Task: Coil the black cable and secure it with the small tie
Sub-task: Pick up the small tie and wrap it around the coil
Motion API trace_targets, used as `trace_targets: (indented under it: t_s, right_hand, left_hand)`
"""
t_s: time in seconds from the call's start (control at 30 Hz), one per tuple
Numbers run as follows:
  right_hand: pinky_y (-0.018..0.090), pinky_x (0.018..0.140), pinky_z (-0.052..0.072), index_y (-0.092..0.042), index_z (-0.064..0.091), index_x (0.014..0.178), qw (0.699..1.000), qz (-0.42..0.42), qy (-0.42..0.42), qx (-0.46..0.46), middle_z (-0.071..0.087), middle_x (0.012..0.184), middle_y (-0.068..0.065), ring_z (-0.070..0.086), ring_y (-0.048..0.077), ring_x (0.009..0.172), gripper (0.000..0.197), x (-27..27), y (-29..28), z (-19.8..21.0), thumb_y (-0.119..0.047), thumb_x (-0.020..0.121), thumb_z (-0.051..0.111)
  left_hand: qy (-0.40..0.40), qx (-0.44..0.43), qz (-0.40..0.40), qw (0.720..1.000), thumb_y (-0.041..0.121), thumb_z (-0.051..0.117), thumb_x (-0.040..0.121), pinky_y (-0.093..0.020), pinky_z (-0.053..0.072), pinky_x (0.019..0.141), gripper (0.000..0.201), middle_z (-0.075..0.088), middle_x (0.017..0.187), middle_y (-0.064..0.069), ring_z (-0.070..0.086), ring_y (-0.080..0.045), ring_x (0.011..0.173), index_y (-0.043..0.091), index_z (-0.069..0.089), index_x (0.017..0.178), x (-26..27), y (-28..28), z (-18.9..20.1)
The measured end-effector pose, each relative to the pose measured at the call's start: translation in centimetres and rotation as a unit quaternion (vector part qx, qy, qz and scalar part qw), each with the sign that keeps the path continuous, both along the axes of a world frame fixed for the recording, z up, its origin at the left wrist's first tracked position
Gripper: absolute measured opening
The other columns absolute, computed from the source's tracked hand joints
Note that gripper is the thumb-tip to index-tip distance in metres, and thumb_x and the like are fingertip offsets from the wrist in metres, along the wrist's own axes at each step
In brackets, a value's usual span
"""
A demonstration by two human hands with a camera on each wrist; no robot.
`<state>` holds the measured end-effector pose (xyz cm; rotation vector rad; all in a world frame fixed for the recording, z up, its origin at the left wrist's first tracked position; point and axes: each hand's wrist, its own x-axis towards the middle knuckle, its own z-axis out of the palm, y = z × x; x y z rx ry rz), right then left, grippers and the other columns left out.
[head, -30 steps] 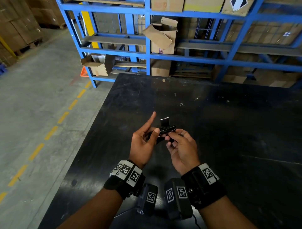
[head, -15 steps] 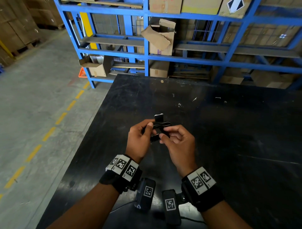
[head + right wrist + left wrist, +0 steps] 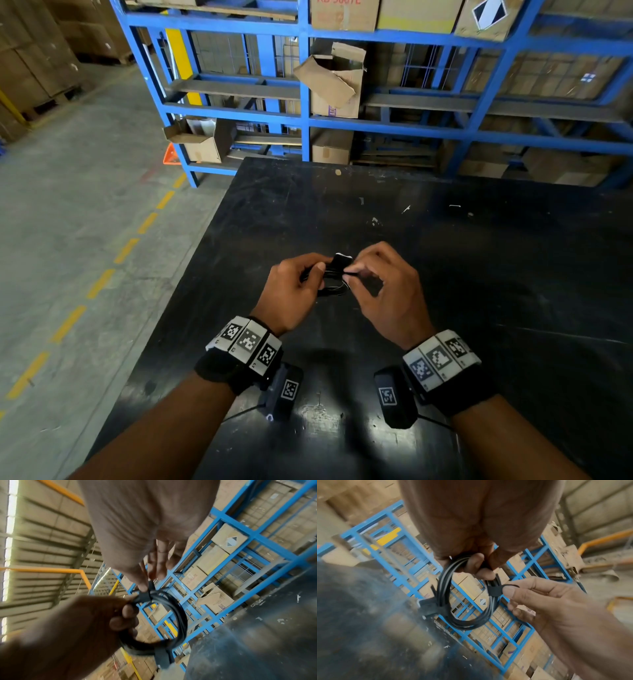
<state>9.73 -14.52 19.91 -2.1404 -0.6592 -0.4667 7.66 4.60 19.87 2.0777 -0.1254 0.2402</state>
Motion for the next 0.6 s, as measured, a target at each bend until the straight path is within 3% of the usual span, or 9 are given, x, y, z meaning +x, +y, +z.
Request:
trace_targets:
  t_s: [0.13,0.2,0.27,0.37,0.5,0.6]
  right_hand:
    - [0.036,0.089,0.058,-0.010,0.075,0.087,0.999,0.032,0.028,0.004,0.074,0.111,0.001,0.070,0.015,0.104,0.011,0.7,-0.6,0.7,-0.008,0.079,0.082]
    - [0.031,0.087,0.060,-0.010,0.076,0.087,0.998,0.035,0.051,0.001,0.076,0.106,0.000,0.072,0.011,0.100,0.013,0.8,-0.8,1.0,-0.005,0.076,0.084]
    - [0.026,0.083,0.060,-0.010,0.078,0.085,0.997,0.032,0.062,0.013,0.078,0.097,0.000,0.073,0.008,0.090,0.015,0.9,-1.1,1.1,-0.003,0.074,0.086]
    - [0.025,0.078,0.061,-0.009,0.078,0.081,0.998,0.027,0.047,0.029,0.078,0.088,0.002,0.074,0.009,0.083,0.015,0.8,-1.2,0.7,-0.001,0.072,0.087]
    - [0.031,0.071,0.062,-0.009,0.072,0.078,0.992,0.021,0.109,0.062,0.076,0.081,-0.004,0.074,0.011,0.076,0.017,0.6,-1.2,0.0,-0.001,0.072,0.086]
    - [0.030,0.074,0.062,-0.015,0.075,0.094,0.979,0.019,0.188,0.072,0.075,0.085,-0.007,0.073,0.010,0.079,0.026,0.9,-1.8,-0.1,-0.001,0.074,0.085]
  left_hand:
    - [-0.045,0.041,-0.047,0.997,0.009,0.057,0.102,-0.008,0.047,0.069,0.022,0.069,0.082,0.014,0.068,0.001,0.073,0.013,0.075,0.113,0.1,0.4,0.5]
    - [-0.063,0.074,-0.075,0.992,0.011,0.056,0.101,-0.014,0.049,0.069,0.021,0.070,0.084,0.009,0.068,-0.008,0.073,0.012,0.075,0.112,0.2,0.4,0.8]
    - [-0.062,0.102,-0.095,0.988,0.011,0.057,0.101,-0.013,0.046,0.067,0.021,0.069,0.084,0.008,0.067,-0.012,0.072,0.013,0.075,0.111,0.3,0.5,1.2]
    - [-0.044,0.128,-0.107,0.985,0.010,0.056,0.102,-0.006,0.038,0.065,0.021,0.064,0.077,0.014,0.060,0.002,0.068,0.013,0.076,0.108,0.4,0.4,1.4]
    - [-0.002,0.175,-0.144,0.974,0.012,0.052,0.103,-0.008,0.039,0.066,0.024,0.065,0.080,0.010,0.058,0.000,0.068,0.014,0.076,0.108,0.9,0.2,1.8]
    - [0.027,0.182,-0.171,0.968,0.015,0.051,0.104,-0.009,0.039,0.066,0.024,0.064,0.074,0.012,0.059,0.002,0.066,0.016,0.074,0.112,1.4,0.2,1.9]
